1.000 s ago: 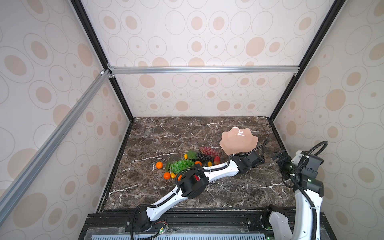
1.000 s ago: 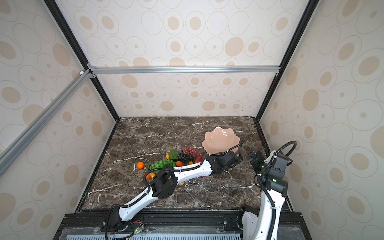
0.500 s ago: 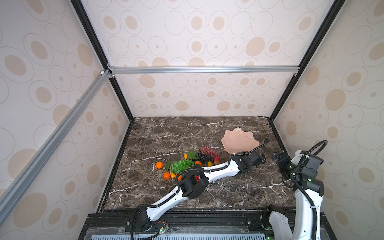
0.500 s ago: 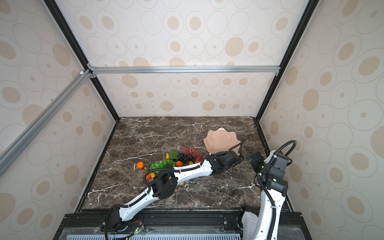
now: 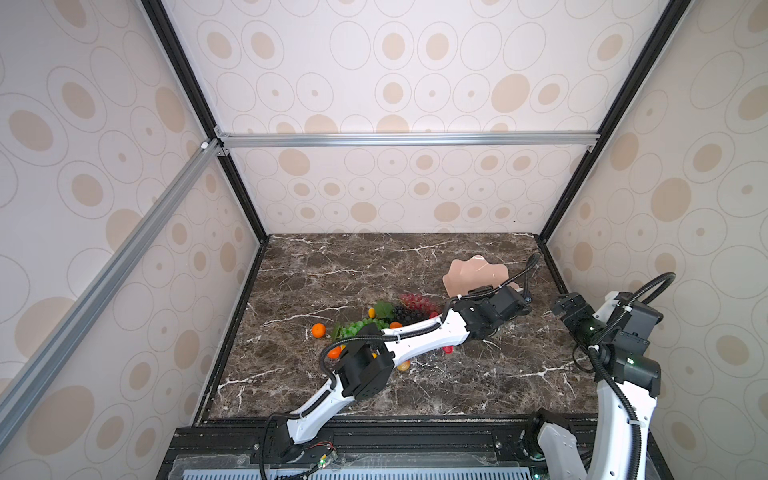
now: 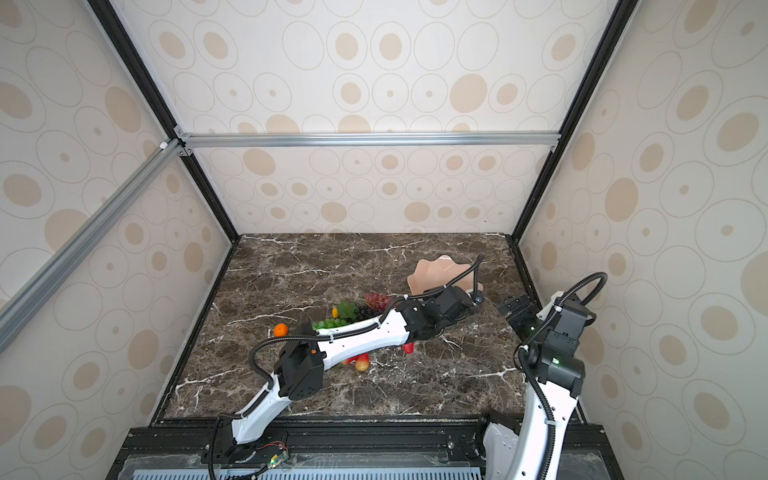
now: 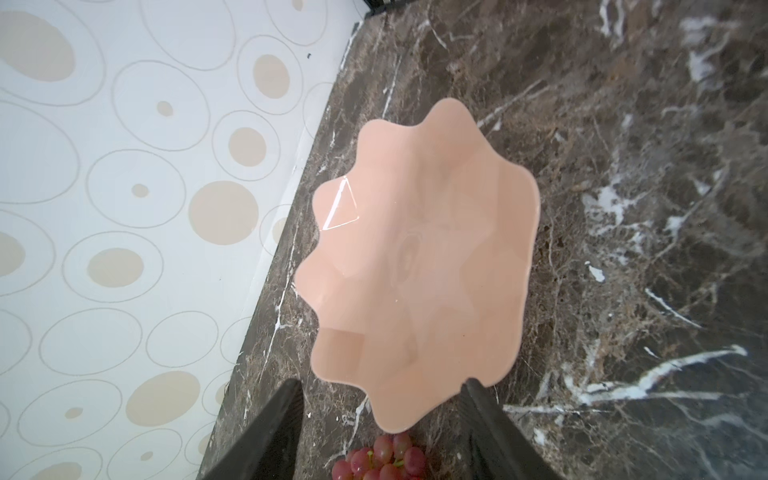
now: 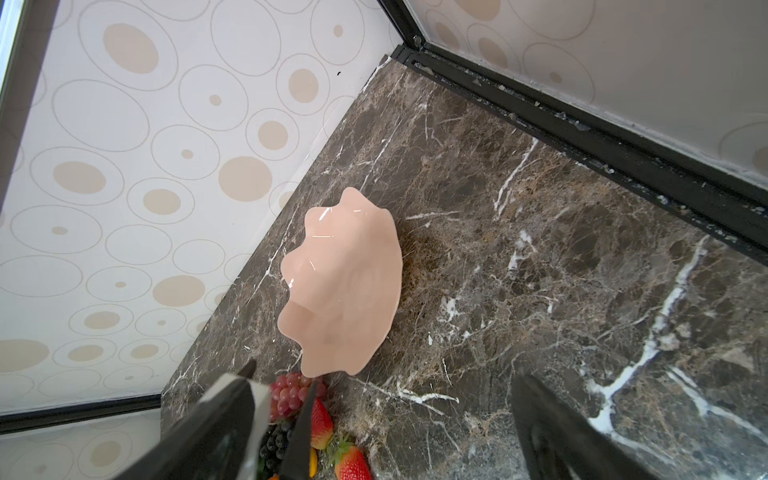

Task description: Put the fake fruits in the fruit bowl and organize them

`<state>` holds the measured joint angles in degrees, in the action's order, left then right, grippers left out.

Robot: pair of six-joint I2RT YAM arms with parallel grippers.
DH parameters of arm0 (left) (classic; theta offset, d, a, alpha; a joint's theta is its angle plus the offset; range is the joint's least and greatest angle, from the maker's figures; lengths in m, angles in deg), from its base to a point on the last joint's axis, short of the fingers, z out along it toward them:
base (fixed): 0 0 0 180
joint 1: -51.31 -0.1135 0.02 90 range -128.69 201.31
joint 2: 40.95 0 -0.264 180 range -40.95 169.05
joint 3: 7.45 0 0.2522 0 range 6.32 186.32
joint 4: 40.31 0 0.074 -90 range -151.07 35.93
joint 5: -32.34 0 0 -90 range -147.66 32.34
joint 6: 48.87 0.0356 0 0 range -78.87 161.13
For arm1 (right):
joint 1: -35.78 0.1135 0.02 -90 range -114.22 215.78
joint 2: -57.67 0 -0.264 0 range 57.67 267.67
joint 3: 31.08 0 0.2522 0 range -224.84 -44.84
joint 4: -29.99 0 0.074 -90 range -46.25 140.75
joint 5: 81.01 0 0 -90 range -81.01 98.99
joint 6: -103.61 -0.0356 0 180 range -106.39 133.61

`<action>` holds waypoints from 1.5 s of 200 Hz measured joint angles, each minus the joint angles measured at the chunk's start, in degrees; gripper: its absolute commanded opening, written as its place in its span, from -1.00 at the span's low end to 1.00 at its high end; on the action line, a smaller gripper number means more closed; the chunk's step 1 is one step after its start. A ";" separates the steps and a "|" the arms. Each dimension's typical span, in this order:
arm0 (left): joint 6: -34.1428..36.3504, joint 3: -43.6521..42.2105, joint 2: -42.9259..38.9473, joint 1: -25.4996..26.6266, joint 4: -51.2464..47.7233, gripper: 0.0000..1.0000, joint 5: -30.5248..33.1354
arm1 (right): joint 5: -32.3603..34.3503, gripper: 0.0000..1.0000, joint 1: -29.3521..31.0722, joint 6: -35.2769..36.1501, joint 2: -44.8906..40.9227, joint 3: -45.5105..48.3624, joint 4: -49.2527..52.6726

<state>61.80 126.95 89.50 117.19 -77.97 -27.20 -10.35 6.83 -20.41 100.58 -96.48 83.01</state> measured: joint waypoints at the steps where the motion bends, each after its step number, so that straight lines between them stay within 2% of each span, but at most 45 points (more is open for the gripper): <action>1: -0.04 -0.33 -0.35 0.00 0.17 0.26 0.00 | -0.02 0.98 0.00 0.00 0.02 0.00 0.02; 43: -4.85 -10.40 -9.84 -1.14 2.93 0.38 -2.47 | -1.44 0.93 0.42 0.04 3.02 0.04 0.02; 62: -8.41 -15.96 -14.12 -2.47 4.76 0.54 -5.86 | -1.53 0.93 2.64 0.07 6.16 0.35 -0.20; 95: -15.96 -27.54 -22.95 -7.56 9.03 0.96 -12.98 | -1.46 0.88 8.70 -0.07 13.79 1.92 -2.58; 131: -24.52 -41.33 -33.86 -13.86 15.91 0.96 -19.34 | -1.36 0.76 12.81 -0.94 23.30 2.86 -7.67; 186: -36.63 -62.69 -50.25 -20.50 29.20 0.96 -28.55 | -2.34 0.51 13.42 -2.69 36.17 3.06 -18.05; 211: -39.65 -66.10 -53.07 -21.86 32.37 0.96 -30.45 | -3.26 0.34 13.57 -3.52 40.65 3.06 -22.01; 243: -41.18 -66.34 -53.20 -22.18 33.51 0.96 -31.71 | -4.28 0.14 13.64 -4.46 44.74 3.02 -25.22; 300: -42.10 -66.34 -52.96 -22.18 33.73 0.96 -32.72 | -5.68 -0.13 14.16 -5.97 47.91 2.80 -28.46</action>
<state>19.70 60.62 36.54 95.01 -44.25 -59.92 -16.03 21.00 -26.38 148.49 -93.68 54.56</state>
